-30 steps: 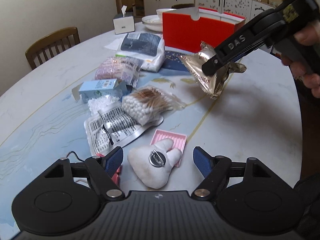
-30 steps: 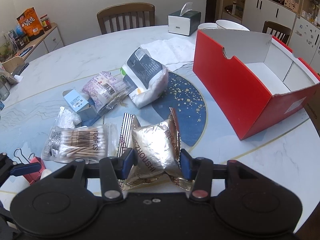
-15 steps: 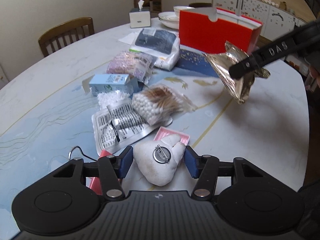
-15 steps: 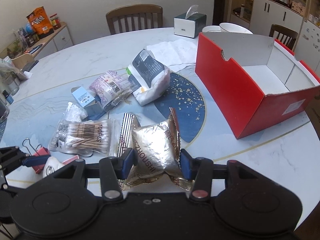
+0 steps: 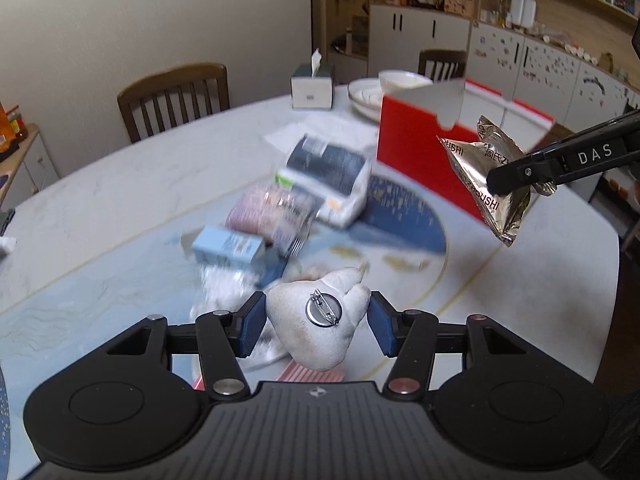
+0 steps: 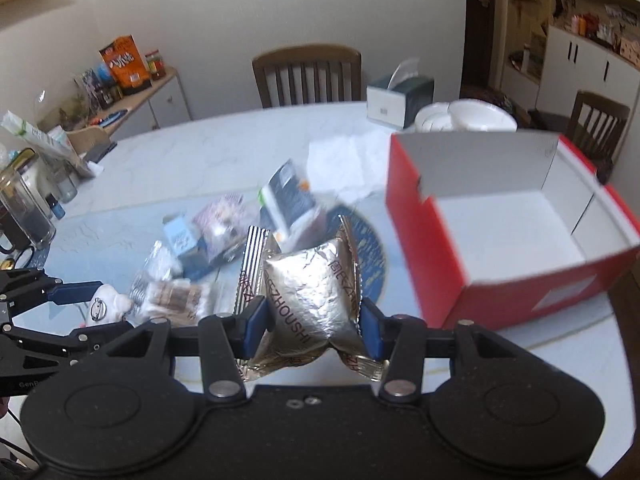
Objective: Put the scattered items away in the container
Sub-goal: 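Carry the foil bag and plush toy with both grippers into the red box, then open both grippers to drop the foil bag and plush toy in the box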
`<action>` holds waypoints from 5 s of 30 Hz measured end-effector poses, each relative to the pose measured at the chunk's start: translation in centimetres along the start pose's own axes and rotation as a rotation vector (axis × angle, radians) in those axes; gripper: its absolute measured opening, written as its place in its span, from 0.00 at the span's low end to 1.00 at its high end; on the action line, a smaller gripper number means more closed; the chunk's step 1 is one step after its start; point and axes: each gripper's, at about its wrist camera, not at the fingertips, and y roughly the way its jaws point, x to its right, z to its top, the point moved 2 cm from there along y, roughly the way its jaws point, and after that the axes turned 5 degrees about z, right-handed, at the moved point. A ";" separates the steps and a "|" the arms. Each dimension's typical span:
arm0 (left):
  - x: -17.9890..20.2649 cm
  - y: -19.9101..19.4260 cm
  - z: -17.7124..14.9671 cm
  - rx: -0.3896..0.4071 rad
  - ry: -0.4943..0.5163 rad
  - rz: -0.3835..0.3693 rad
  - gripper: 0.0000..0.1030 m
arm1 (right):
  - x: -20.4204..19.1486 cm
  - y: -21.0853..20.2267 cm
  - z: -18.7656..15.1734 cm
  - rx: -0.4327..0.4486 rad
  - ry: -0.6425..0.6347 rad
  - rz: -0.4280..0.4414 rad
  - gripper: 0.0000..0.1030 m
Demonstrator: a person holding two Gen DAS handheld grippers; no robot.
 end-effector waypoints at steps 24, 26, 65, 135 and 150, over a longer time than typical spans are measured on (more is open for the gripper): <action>9.8 3.2 11.4 0.090 0.045 0.011 0.53 | 14.4 -2.1 5.2 0.072 -0.016 -0.022 0.46; 10.6 3.6 12.2 0.098 0.063 0.007 0.53 | 15.4 -1.9 5.4 0.069 -0.014 -0.027 0.46; 24.6 19.0 20.3 -0.124 0.333 -0.134 0.53 | 26.2 6.0 7.7 -0.127 -0.038 -0.070 0.38; 22.4 15.9 20.2 -0.130 0.136 -0.216 0.93 | 26.2 2.9 8.5 -0.050 0.003 0.016 0.70; 19.3 11.2 18.1 -0.058 0.033 -0.217 0.95 | 22.2 0.7 7.4 -0.006 -0.031 0.077 0.86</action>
